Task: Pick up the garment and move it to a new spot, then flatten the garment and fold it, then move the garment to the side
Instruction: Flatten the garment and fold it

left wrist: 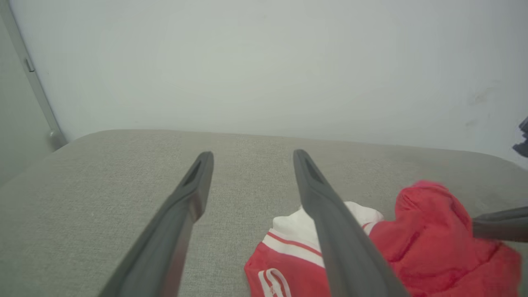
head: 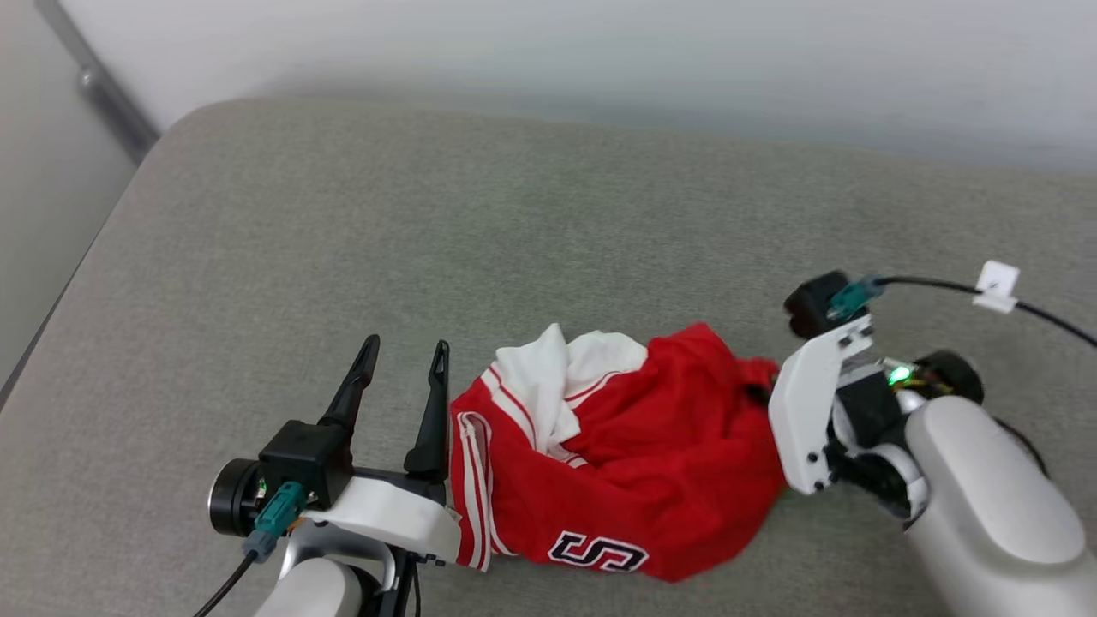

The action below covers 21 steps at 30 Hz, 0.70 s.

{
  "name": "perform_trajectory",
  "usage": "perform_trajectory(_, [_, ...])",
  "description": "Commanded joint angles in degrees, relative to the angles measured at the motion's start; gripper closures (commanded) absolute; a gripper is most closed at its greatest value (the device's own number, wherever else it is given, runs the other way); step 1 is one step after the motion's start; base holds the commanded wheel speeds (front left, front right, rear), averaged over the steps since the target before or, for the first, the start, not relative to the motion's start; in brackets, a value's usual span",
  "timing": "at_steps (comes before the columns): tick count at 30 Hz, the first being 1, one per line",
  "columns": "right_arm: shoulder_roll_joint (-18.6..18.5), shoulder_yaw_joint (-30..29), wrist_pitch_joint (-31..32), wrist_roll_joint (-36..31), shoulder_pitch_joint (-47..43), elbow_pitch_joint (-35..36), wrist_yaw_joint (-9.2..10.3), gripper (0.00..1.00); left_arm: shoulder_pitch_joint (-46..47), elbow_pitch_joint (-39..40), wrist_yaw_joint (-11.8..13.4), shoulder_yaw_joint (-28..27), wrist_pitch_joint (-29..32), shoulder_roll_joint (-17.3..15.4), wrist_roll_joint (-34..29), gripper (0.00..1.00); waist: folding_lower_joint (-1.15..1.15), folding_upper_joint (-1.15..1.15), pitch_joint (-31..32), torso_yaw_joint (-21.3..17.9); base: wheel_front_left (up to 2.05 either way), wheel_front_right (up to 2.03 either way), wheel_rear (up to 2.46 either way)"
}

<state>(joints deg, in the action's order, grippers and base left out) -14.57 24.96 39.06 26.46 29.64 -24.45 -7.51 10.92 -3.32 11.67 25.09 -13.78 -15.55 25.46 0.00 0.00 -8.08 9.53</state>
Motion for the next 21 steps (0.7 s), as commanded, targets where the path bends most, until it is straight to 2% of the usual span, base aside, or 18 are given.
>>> perform_trajectory(1, [-0.7, -1.7, -1.2, -0.7, -0.1, 2.0, 0.05, 1.00, -0.8, 0.2, 0.3, -0.3, 0.0, -0.4, 0.3, 0.00, 0.00, 0.00, 1.3, -2.2, 0.00, 0.00, 0.00])
perform_trajectory(5, [-1.5, -8.8, -2.7, -3.3, -4.4, 8.0, 0.04, 1.00, -1.7, 0.8, 0.8, -0.5, 0.4, -1.0, 0.3, 0.00, 0.00, 0.00, 2.3, -5.0, 0.00, 0.00, 0.00])
perform_trajectory(6, [-1.5, -8.8, -2.7, -3.3, -4.4, 8.0, 0.04, 1.00, -1.7, 0.8, 0.8, -0.5, 0.4, -1.0, 0.3, 0.00, 0.00, 0.00, 2.3, -5.0, 0.00, 0.00, 0.00])
perform_trajectory(9, [-0.7, -16.1, -3.0, -6.0, -10.1, 12.9, 0.04, 1.00, -2.7, 1.1, 1.1, -0.6, 0.8, -1.4, 0.6, 0.00, 0.00, 0.00, 3.0, -6.7, 0.00, 0.00, 0.00])
perform_trajectory(14, [4.2, -26.2, -1.5, -9.5, -22.7, 18.6, 0.04, 1.00, -3.6, 1.7, 1.7, -0.9, 1.4, -2.1, 0.9, 0.00, 0.00, 0.00, 3.6, -8.5, 0.00, 0.00, 0.00])
perform_trajectory(16, [7.2, -28.8, -1.1, -10.1, -27.8, 18.5, 0.03, 1.00, -3.8, 1.7, 1.9, -0.9, 1.9, -2.4, 1.0, 0.00, 0.00, 0.00, 3.9, -8.8, 0.00, 0.00, 0.00])
perform_trajectory(19, [9.5, -30.4, -1.4, -11.1, -32.1, 16.7, 0.03, 1.00, -4.1, 1.6, 1.9, -0.9, 2.4, -2.7, 1.3, 0.00, 0.00, 0.00, 4.1, -8.9, 0.00, 0.00, 0.00])
perform_trajectory(20, [10.1, -30.4, -2.3, -11.1, -32.7, 16.0, 0.03, 0.59, -4.2, 1.6, 2.1, -0.8, 2.4, -2.7, 1.3, 0.00, 0.00, 0.00, 4.2, -9.0, 0.00, 0.00, 0.00])
perform_trajectory(21, [10.4, -30.3, -3.7, -11.2, -33.0, 15.5, 0.03, 0.00, -4.4, 1.7, 2.3, -0.8, 2.6, -2.8, 1.3, 0.00, 0.00, 0.00, 4.3, -9.0, 0.00, 0.00, 0.00])
